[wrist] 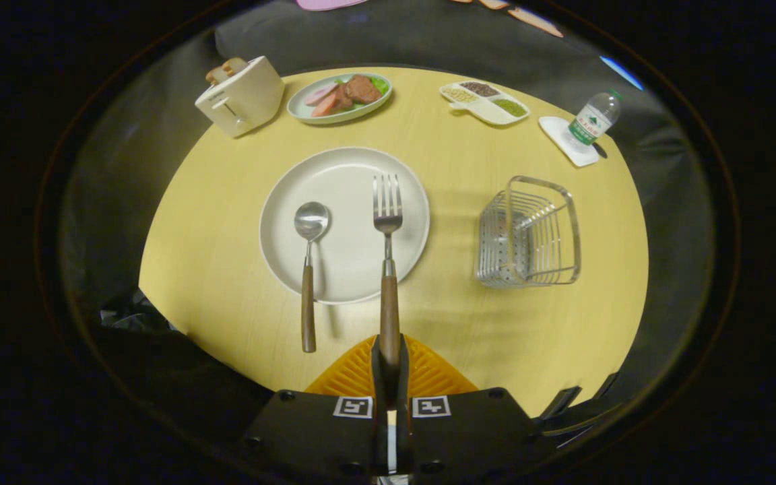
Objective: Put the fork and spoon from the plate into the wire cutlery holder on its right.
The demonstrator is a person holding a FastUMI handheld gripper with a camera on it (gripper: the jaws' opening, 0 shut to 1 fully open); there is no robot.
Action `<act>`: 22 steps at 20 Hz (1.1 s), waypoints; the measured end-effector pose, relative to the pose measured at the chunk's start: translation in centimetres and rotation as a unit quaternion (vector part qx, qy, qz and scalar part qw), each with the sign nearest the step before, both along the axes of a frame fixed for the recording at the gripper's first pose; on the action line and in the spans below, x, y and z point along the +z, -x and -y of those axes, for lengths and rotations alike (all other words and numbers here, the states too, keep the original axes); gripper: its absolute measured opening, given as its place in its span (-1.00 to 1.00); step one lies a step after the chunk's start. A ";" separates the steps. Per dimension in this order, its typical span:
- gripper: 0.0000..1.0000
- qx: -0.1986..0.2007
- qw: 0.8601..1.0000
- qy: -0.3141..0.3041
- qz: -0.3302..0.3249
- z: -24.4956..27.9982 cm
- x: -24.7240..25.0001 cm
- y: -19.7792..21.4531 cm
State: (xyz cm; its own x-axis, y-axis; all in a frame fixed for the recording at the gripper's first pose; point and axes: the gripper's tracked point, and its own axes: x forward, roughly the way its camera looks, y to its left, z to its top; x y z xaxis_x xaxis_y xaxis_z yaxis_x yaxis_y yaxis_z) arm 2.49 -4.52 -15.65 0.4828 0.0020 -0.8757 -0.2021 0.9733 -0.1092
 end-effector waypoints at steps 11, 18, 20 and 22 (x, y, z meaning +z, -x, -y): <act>-0.86 -0.068 0.996 0.054 -0.018 9.4 4.4 0.7; -0.85 -0.063 0.992 0.077 -0.079 10.8 2.7 0.9; -0.85 -0.067 0.992 0.069 -0.084 10.6 2.6 0.6; -0.85 -0.069 0.991 0.068 -0.094 10.8 2.3 0.4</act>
